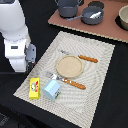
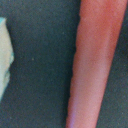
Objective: Interact with the objects in diverse but meaningful ways.
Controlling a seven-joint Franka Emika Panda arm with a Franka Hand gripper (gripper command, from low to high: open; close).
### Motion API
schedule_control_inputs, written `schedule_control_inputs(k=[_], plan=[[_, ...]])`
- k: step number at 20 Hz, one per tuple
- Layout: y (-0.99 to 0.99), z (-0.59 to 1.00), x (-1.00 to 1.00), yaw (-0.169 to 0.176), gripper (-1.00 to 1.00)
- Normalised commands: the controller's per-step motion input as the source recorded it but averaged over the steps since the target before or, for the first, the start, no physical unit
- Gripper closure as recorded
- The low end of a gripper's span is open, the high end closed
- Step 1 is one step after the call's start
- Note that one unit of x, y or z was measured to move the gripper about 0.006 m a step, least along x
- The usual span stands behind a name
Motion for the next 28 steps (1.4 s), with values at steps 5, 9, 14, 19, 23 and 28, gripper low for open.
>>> schedule_control_inputs(k=[5,9,14,19,23,28], plan=[[-0.08,-0.16,-0.07,0.017,1.0],[0.0,-0.02,0.0,0.009,1.0],[0.08,0.67,0.06,0.002,1.0],[0.38,1.0,0.21,0.066,1.0],[0.49,1.0,0.17,0.119,1.0],[0.46,1.0,0.69,0.077,1.0]])
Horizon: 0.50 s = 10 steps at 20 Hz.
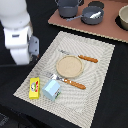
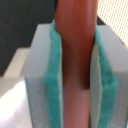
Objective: Interact with the objects in diverse but meaningful ways.
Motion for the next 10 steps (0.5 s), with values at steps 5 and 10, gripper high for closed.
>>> schedule_control_inputs(k=[5,10], plan=[[0.49,0.83,0.82,0.002,1.0],[0.5,0.78,0.82,0.0,1.0]])
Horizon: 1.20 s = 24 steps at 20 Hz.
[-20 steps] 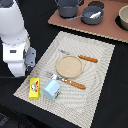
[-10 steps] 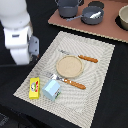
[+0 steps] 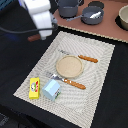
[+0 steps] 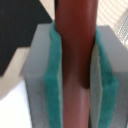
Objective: Interact with the objects in diverse but meaningful ways.
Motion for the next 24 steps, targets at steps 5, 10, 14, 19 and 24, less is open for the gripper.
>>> schedule_control_inputs(k=[5,10,14,19,24], plan=[[0.5,0.69,0.81,0.0,1.0],[0.51,0.52,0.81,0.0,1.0],[0.53,0.4,0.83,0.0,1.0],[0.56,0.3,0.82,0.0,1.0],[0.57,0.27,0.82,0.0,1.0]])
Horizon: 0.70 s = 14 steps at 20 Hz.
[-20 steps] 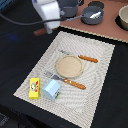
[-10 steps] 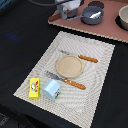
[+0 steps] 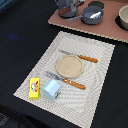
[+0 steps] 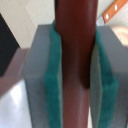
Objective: Interact with the objects in diverse but meaningful ways.
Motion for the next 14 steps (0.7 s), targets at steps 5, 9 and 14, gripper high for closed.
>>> schedule_control_inputs(k=[5,9,14], plan=[[0.59,0.28,0.83,0.0,1.0],[0.6,0.28,0.81,0.0,1.0],[0.61,0.27,0.79,0.0,1.0]])
